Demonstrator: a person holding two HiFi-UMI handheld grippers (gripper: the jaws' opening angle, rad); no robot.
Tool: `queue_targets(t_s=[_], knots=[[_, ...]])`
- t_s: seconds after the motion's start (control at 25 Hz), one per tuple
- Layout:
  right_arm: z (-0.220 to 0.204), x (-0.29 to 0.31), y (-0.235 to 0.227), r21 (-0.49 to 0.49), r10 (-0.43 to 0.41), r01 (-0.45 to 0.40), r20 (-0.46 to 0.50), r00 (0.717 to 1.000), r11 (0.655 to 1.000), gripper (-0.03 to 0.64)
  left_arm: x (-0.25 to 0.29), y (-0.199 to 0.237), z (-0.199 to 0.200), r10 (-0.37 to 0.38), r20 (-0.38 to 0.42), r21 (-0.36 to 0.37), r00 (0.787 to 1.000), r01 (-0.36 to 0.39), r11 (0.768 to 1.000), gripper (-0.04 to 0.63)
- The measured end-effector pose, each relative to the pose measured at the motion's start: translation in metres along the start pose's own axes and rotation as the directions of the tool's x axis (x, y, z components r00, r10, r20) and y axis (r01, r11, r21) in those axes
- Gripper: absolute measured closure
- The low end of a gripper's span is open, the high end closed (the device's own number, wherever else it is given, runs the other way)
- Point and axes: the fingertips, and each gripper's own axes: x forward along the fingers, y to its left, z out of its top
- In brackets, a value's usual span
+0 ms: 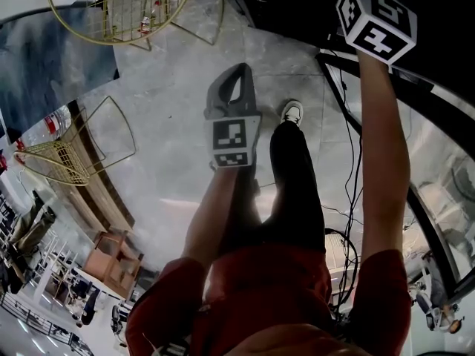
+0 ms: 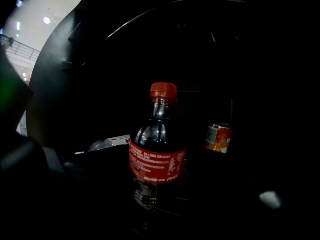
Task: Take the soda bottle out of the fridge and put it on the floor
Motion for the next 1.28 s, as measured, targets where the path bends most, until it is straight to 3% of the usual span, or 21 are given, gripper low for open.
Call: queue_targets(t_s=[0.36, 0.44, 1.28], knots=[[-0.009, 0.003, -0.005, 0.096, 0.015, -0.013, -0.012, 1.000, 0.995, 0.277, 0.000, 0.014, 0.000, 0.021, 0.008, -0.003, 1.000, -0.021, 1.000, 0.595], [-0.004, 0.002, -0.003, 0.084, 0.020, -0.020, -0.001, 1.000, 0.996, 0.305, 0.000, 0.014, 0.001, 0.025, 0.010, 0.007, 1.000, -0.025, 1.000, 0.595], [-0.013, -0.037, -0.002, 0.067, 0.047, -0.044, -0.043, 0.998, 0.997, 0.307, -0.024, 0.011, 0.011, 0.048, 0.041, 0.002, 0.998, -0.048, 0.999, 0.595]])
